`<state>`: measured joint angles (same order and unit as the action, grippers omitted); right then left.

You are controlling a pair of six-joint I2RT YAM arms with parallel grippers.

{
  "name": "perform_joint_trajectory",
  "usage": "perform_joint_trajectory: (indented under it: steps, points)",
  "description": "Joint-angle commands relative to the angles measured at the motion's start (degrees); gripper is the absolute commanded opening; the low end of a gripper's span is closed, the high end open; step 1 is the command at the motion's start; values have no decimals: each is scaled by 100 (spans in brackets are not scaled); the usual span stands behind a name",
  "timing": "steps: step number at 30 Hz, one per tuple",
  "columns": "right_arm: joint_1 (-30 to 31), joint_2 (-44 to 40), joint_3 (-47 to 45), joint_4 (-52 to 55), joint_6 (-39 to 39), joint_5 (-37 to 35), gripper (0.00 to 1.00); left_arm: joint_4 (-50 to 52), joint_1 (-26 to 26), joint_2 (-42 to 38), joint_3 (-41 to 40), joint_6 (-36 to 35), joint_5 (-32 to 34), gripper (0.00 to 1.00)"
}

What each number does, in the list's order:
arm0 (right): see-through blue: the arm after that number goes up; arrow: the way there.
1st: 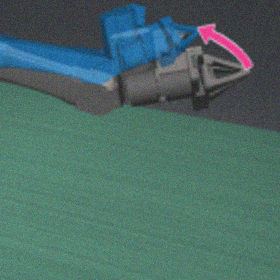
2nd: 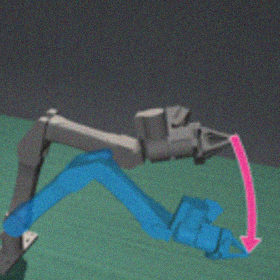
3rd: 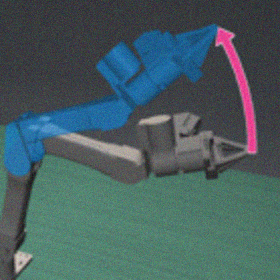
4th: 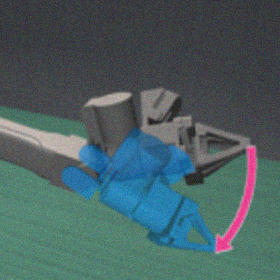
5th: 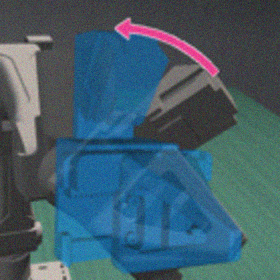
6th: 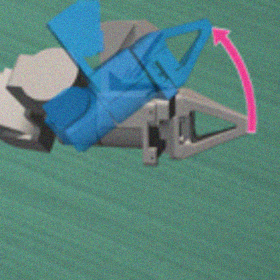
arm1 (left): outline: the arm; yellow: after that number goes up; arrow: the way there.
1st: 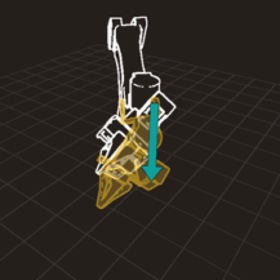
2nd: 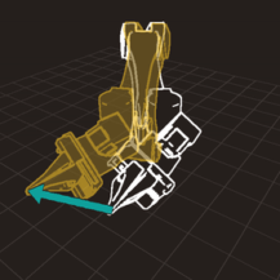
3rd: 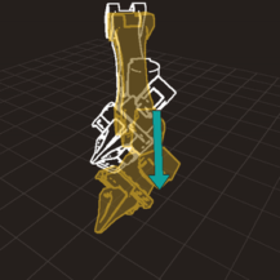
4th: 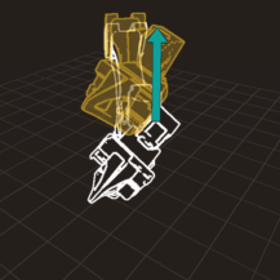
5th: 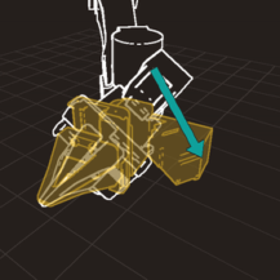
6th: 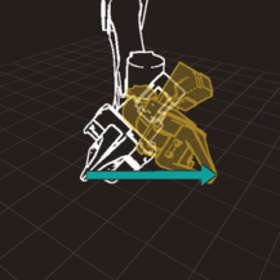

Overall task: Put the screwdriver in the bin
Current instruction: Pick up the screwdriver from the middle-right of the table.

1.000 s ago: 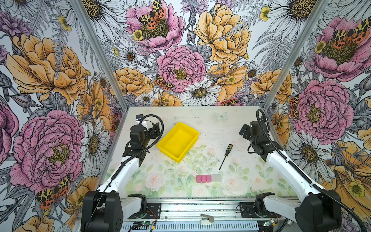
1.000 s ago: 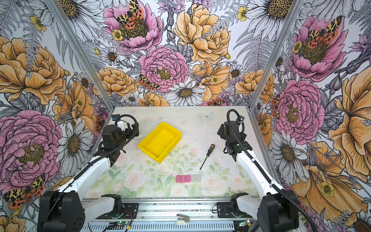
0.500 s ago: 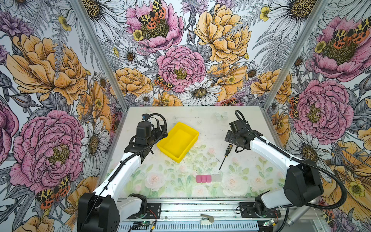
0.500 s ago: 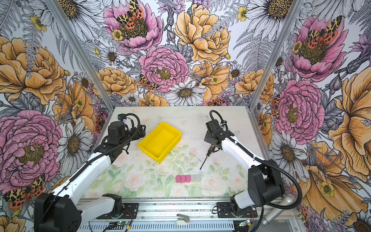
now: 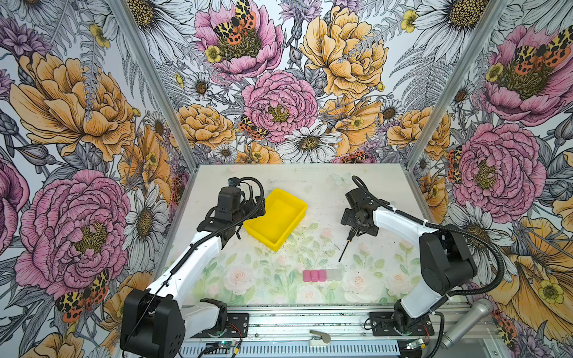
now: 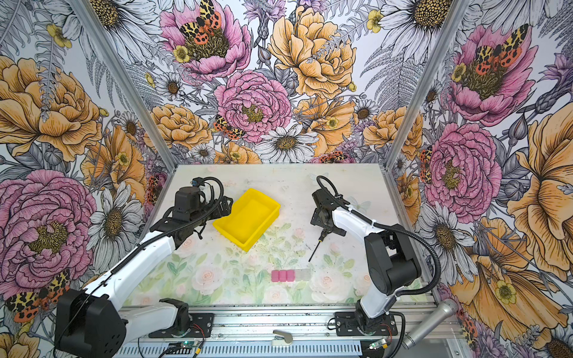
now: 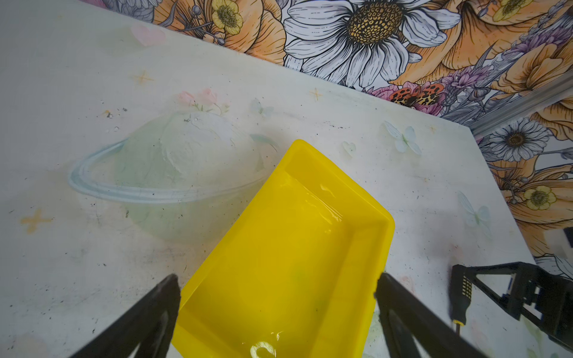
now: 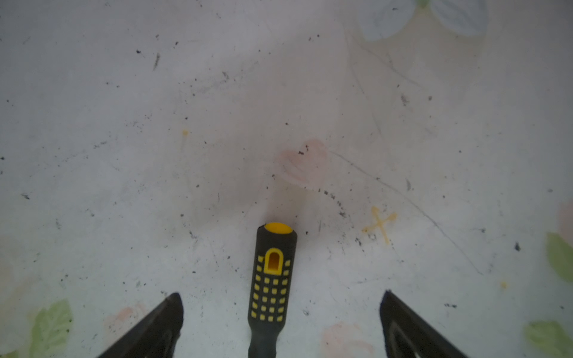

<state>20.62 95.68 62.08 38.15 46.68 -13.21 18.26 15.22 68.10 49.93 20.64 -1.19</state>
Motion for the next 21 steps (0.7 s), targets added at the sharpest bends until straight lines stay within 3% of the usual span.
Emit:
perform_joint_trajectory:
  steps: [1,13,21]
  points:
    - [27,176,-29,-257,-6,120,96,46,82,-199,-12,33,-88,99]
    - [-45,460,-376,-620,-26,234,83,191,196,-424,-148,83,-79,99]
    - [-44,408,-608,-699,-29,172,58,195,266,-449,-278,177,20,99]
